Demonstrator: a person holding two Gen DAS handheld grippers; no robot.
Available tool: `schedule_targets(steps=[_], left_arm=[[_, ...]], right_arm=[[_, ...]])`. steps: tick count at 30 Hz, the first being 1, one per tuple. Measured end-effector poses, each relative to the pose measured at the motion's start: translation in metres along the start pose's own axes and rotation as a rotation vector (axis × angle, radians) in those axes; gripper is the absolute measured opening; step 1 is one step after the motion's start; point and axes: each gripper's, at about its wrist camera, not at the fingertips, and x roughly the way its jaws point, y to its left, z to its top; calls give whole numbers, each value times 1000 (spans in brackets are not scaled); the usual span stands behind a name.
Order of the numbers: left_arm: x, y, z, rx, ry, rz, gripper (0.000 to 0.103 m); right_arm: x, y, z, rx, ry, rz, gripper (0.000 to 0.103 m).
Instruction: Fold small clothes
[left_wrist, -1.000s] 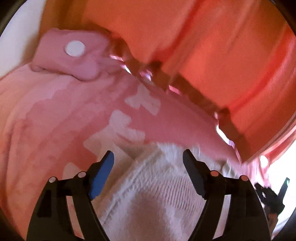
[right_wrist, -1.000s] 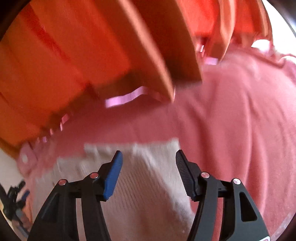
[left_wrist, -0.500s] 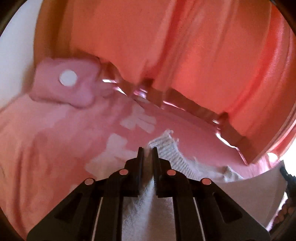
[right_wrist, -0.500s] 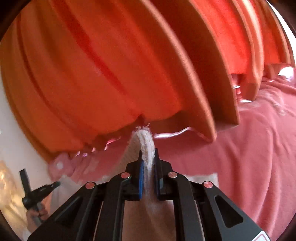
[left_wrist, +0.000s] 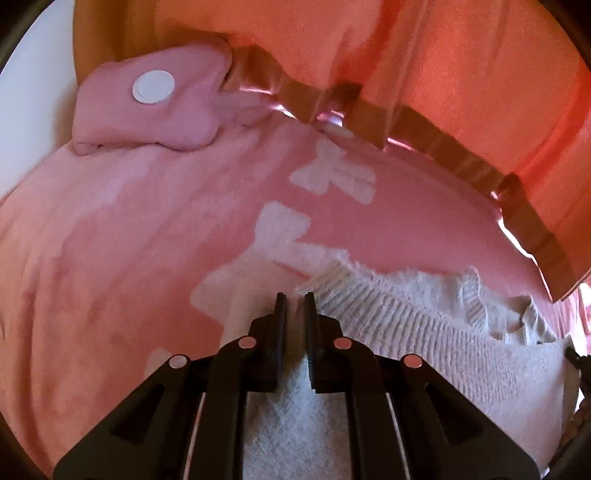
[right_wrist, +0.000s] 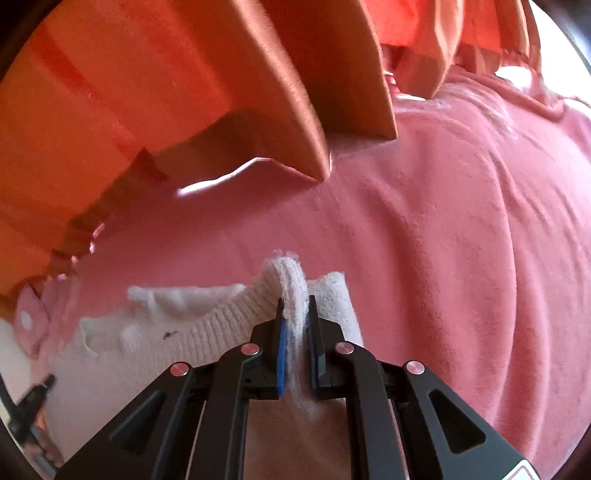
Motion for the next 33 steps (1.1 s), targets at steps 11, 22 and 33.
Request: schedule_targets(steps=[11, 22, 33], left_arm=[[3, -1, 0, 14, 20, 19, 15], [-74, -77, -44, 173, 58, -298, 62], [-42, -31, -41, 274, 82, 113, 62]], right_arm=[[22, 2, -4, -37, 46, -50, 14], [-24, 145, -90, -481, 231, 420, 28], [6, 42, -58, -403, 318, 53, 10]])
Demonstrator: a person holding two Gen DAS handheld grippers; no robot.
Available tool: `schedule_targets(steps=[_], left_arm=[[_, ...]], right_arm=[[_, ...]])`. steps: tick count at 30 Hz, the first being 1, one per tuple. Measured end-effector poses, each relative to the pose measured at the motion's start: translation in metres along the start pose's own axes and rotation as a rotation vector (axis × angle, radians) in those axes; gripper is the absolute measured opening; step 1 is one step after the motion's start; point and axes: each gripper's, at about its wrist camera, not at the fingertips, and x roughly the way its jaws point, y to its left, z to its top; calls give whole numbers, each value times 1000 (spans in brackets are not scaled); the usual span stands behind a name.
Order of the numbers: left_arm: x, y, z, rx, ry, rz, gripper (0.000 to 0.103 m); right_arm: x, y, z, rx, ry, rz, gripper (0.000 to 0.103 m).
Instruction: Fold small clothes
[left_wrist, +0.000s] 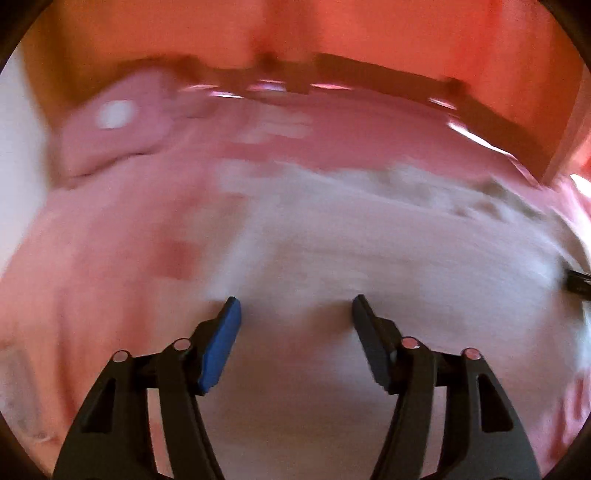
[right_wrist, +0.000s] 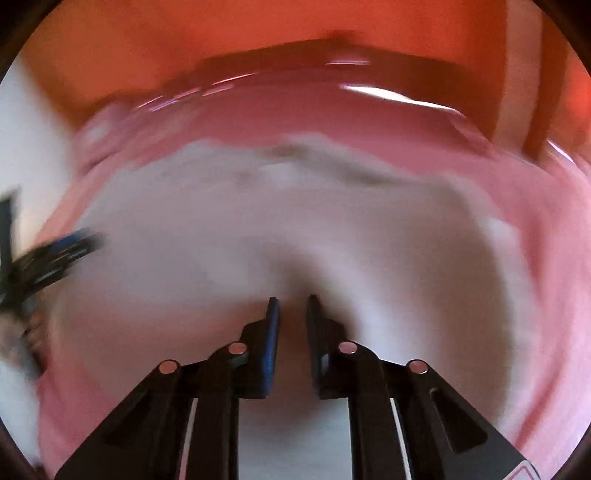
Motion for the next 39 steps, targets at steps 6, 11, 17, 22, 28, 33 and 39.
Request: schedule_targets(steps=[6, 11, 17, 22, 28, 33, 39], left_arm=[[3, 40, 19, -263, -49, -90, 79], [35, 29, 29, -315, -3, -138, 83], [34, 24, 34, -248, -48, -78, 19], [15, 31, 42, -233, -160, -24, 0], [44, 48, 36, -303, -42, -70, 0], [27, 43, 39, -323, -97, -190, 79], [49, 21, 38, -222, -48, -201, 43]], right_arm=[[-24, -39, 18, 228, -186, -117, 40], [14, -56, 34, 334, -137, -75, 49], [-18, -35, 36, 267, -296, -51, 9], [-46, -40, 40, 279, -436, 1, 8], [26, -47, 44, 258, -191, -155, 9], [9, -43, 46, 289, -215, -97, 20], [26, -37, 41, 274, -164, -74, 38]])
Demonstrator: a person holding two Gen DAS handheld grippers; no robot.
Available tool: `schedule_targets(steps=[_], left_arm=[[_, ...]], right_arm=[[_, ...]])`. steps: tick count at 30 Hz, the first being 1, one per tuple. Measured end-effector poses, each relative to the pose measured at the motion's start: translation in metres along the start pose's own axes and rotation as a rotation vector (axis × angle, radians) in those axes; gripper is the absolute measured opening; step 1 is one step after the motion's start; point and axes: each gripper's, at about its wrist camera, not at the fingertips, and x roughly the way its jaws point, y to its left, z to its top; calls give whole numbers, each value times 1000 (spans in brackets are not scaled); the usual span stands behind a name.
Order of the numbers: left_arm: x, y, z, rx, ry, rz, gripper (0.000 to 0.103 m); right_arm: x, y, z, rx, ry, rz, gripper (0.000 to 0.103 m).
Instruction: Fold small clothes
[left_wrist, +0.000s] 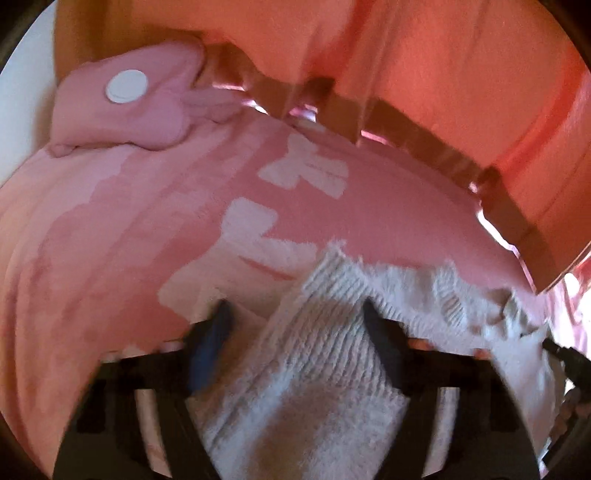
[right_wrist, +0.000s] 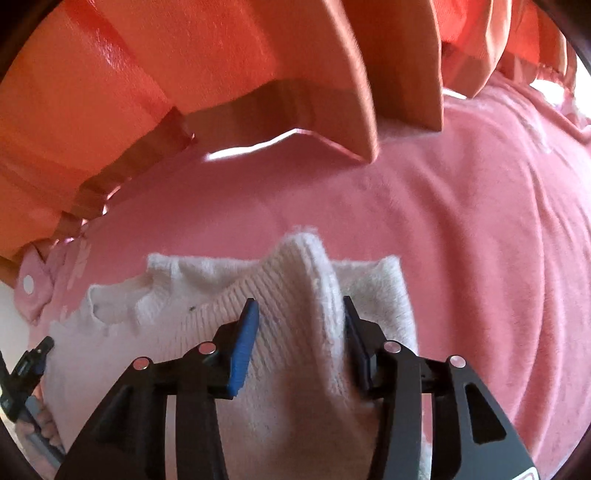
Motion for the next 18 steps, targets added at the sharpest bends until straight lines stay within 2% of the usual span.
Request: schedule_targets(steps=[1, 2, 3, 6, 8, 10, 12, 13, 17, 18], left_arm=[[1, -1, 0, 8, 2, -18, 31], [-2, -4, 1, 15, -8, -42, 9], [-10, -8, 3, 27, -41, -29, 9], [-42, -18, 10, 47, -166, -31, 9], [-49, -17, 13, 35, -202, -28, 9], [-34, -12, 12, 43, -167, 29, 9], [-4, 0, 7, 13, -60, 55, 9], [2, 4, 6, -6, -30, 50, 9], [-14, -3, 10, 21, -87, 47, 10], [-9, -4, 8, 34, -74, 64, 10]], right_arm=[[0, 3, -2, -23, -11, -9, 29], [-9, 7, 0, -36, -49, 2, 8], [-17, 12, 1, -30, -87, 11, 9], [-62, 8, 8, 28, -247, 145, 9], [-68, 0, 10, 43, -289, 129, 9], [-34, -15, 9, 71, -172, 20, 9], [-2, -27, 3, 126, -43, 8, 8], [4, -31, 1, 143, -24, 12, 8], [-27, -22, 10, 110, -130, 52, 9], [-21, -22, 10, 94, -114, 22, 9]])
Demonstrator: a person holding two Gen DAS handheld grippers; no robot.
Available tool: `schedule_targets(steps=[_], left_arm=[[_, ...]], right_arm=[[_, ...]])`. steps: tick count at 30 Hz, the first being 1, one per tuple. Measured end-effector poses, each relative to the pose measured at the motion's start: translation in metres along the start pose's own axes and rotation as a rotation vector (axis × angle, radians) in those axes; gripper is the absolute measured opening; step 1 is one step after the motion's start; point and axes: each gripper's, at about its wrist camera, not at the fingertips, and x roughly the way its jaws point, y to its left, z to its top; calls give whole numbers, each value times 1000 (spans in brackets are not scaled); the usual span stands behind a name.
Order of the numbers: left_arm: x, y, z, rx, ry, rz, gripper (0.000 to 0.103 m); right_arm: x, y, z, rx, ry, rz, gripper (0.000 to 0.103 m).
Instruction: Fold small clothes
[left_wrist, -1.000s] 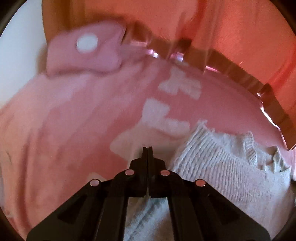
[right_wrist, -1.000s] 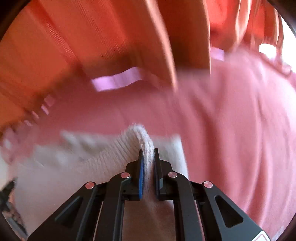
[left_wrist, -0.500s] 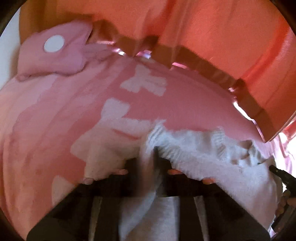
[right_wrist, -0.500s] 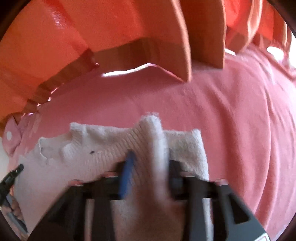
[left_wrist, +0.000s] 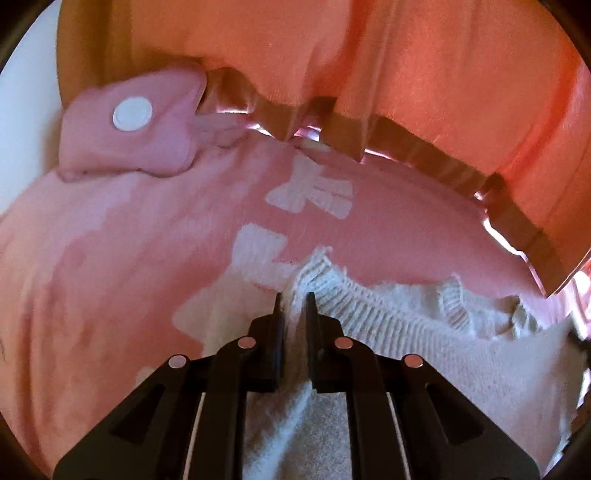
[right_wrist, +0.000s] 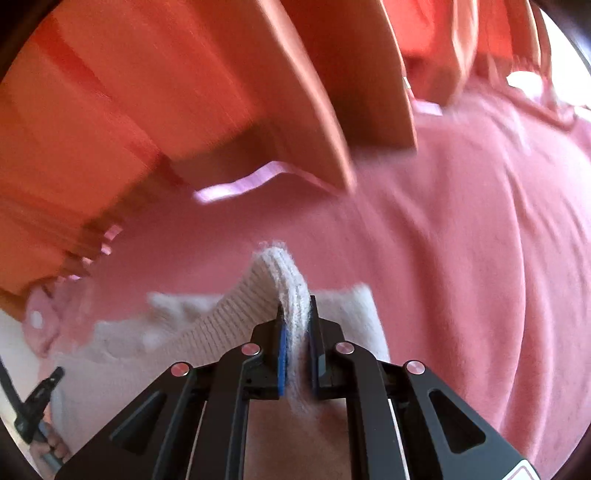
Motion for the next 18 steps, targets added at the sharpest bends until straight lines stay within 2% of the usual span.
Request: schedule_targets(steps=[2, 4, 5, 7, 8, 9, 10, 12, 14, 16, 17, 18], left_arm=[[15, 1, -6, 3, 67, 4, 11], [9, 2, -4, -9, 47, -1, 16], [2, 3, -2, -16, 31, -7, 18], [-15, 10, 1, -61, 20, -9, 30], [-24, 15, 0, -86, 14, -21, 36], [-34, 19, -1, -109, 9, -36, 43], [-47, 26, -5, -133, 9, -50, 48], [-68, 36, -16, -161, 13, -48, 67], [-86, 48, -32, -221, 26, -49, 75], [-97, 57, -53, -263, 60, -56, 80], [-99, 62, -63, -282, 73, -51, 87], [-101, 67, -75, -307, 86, -43, 87]], right_arm=[[27, -5, -9, 5, 125, -40, 11], [21, 1, -7, -19, 92, -71, 12], [11, 9, -4, -55, 66, -101, 16], [-24, 29, -1, -129, -76, -170, 20], [-42, 40, -3, -166, -134, -173, 22], [-59, 55, -8, -210, -165, -135, 22], [-68, 65, -14, -240, -157, -76, 22], [-78, 91, -41, -310, -42, 115, 22], [-73, 119, -72, -396, 106, 238, 22], [-64, 146, -98, -478, 209, 290, 22], [-60, 159, -113, -522, 245, 298, 22], [-53, 169, -129, -569, 278, 289, 22]])
